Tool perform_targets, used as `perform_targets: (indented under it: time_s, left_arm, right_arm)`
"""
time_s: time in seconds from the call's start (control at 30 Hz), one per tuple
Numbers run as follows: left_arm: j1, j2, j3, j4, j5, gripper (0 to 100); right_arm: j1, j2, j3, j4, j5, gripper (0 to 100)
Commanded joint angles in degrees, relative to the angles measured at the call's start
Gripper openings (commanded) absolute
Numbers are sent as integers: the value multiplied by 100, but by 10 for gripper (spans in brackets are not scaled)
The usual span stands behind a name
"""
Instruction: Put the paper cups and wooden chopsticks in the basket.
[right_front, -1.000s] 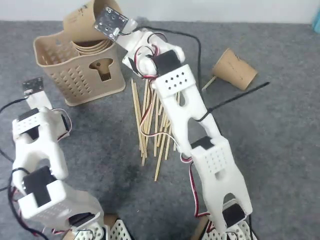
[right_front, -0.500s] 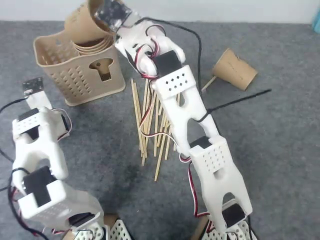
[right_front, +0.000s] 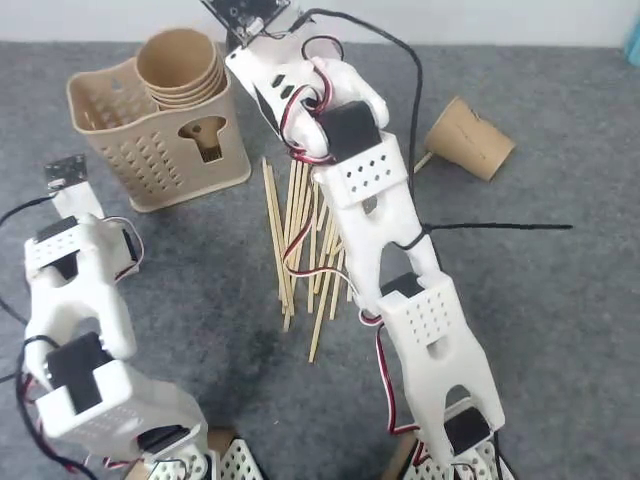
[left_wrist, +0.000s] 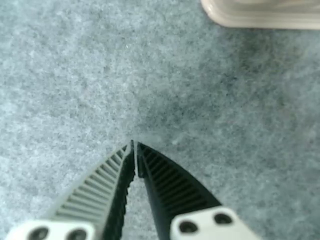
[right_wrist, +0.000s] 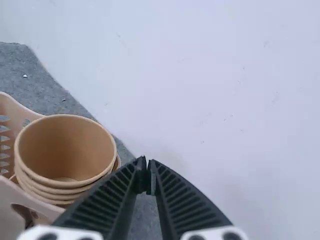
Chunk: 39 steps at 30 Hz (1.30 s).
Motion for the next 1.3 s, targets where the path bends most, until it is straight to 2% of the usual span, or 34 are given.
perform_targets:
  time_s: [0.0,0.23,0.37,0.5,0.6,0.73,0.93,1.1,1.27]
  left_arm:
    - [26,-35,-145,-132,35,12]
    - [26,-35,-154,-132,35,12]
    - [26,-35,-154,-132,35,12]
    - [26,-35,-154,-132,35,12]
    - [26,-35,-154,-132,35,12]
    - [26,-35,-154,-132,35,12]
    - [26,-35,-145,-132,35,12]
    - [26,-35,-136,-132,35,12]
    - [18,-35,-136,-132,35,12]
  right_arm:
    - [-40,-567,-615,1174,-70,12]
    - [145,-1525,-571,3987,-62,10]
    - [1086,-1938,-554,3969,-141,9]
    - [1886,-2281,-211,3969,-571,9]
    - [2334,-2844,782,3969,-668,9]
    - [2747,-3925,2848,3943,-642,12]
    - [3134,-4611,5213,2703,-79,13]
    - [3257,-4145,5829,1218,-79,13]
    - [3257,-2967,5960,154,-53,13]
